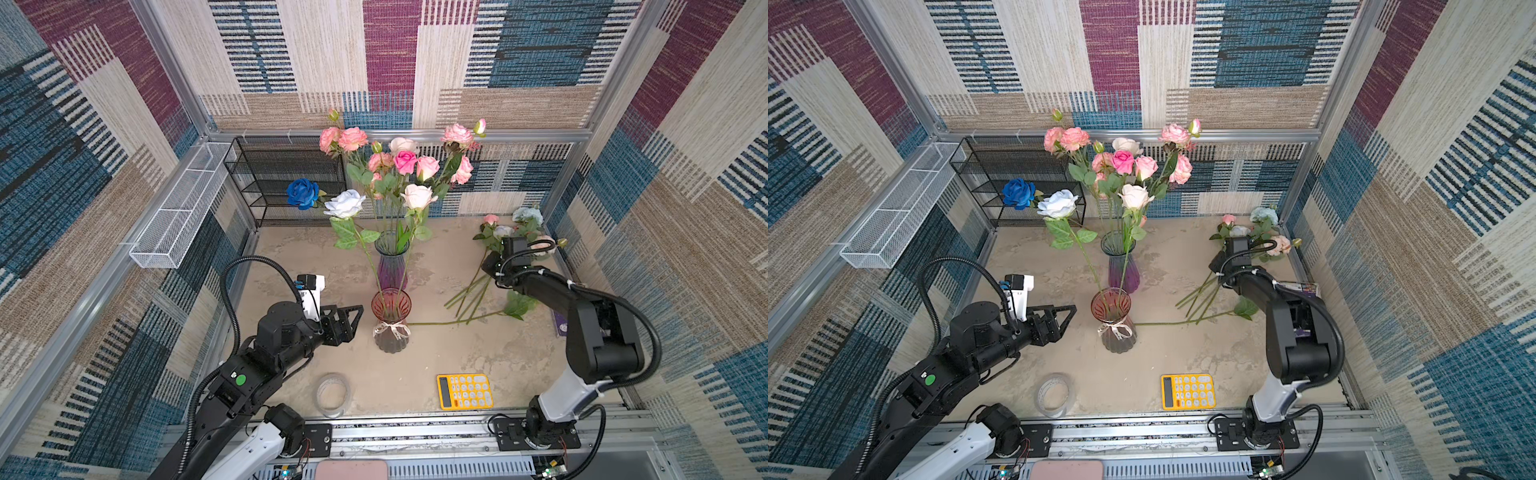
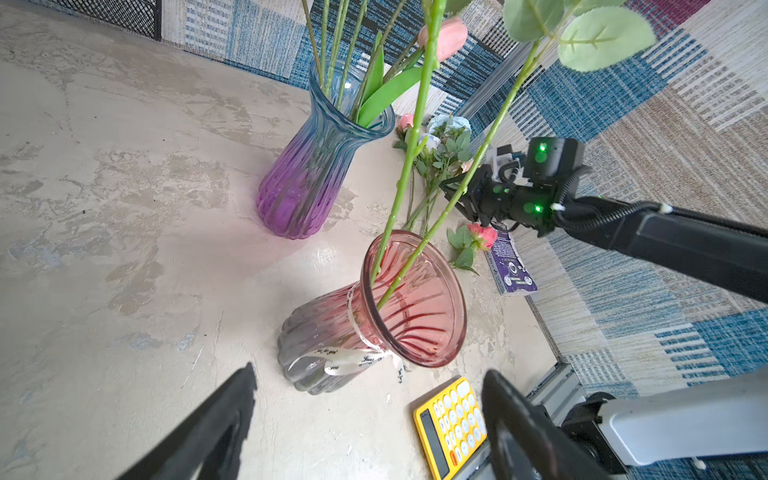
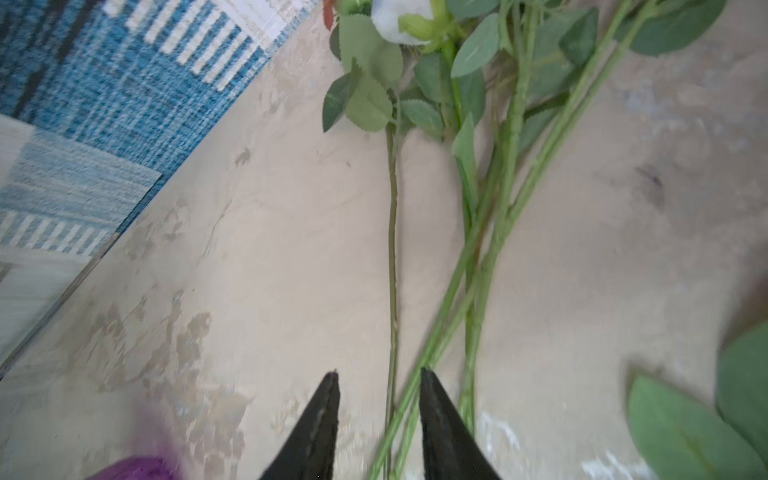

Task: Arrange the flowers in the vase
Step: 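Open the right gripper and move it back to the flower pile, then close the right gripper on a pink rose stem and lift it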

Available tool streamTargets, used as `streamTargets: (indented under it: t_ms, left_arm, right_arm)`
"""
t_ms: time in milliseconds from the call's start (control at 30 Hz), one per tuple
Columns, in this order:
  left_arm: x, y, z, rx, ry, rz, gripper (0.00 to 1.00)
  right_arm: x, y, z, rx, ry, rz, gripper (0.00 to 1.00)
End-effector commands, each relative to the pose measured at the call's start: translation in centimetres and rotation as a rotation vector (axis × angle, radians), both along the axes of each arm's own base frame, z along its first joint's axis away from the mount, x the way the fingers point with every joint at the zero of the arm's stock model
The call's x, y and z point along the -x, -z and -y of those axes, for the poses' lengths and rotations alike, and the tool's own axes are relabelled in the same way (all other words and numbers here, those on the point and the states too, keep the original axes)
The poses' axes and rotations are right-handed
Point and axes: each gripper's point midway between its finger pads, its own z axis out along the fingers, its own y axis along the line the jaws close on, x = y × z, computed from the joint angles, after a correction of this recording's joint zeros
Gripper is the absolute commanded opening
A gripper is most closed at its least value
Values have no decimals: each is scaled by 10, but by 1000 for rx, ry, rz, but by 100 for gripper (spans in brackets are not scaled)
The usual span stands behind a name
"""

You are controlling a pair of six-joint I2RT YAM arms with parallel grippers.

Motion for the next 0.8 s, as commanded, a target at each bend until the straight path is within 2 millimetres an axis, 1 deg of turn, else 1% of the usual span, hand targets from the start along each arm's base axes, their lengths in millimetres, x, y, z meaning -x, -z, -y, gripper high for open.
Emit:
streamTargets:
  t_ms: [0, 67, 233, 333, 467, 500, 633, 767]
  left_arm:
    - [-1, -5, 2, 7, 15, 29, 86]
    - [-1, -5, 2, 7, 12, 29, 86]
    - [-1, -4, 1, -4, 10, 33, 86]
    - [-1, -3, 0, -11, 5, 34, 86]
    - [-2, -4, 0, -11, 5, 37, 86]
    - [-2, -3, 0, -11, 5, 37, 86]
    - [-3, -3, 0, -13, 4, 38, 86]
    - [-3, -3, 0, -15, 4, 33, 86]
  right_arm:
    - [-18, 18, 10, 57, 17, -66, 35]
    - [-32, 30, 12, 78, 21, -100, 34]
    - [-55, 44, 12, 89, 21, -131, 34]
    - [-58, 58, 14, 103, 32, -181, 34]
    - [-55, 75, 16, 114, 38, -235, 33]
    - [-55, 77, 16, 112, 34, -236, 32]
    - [-58, 85, 11, 102, 2, -242, 21]
    - [-65, 80, 0, 75, -59, -185, 9]
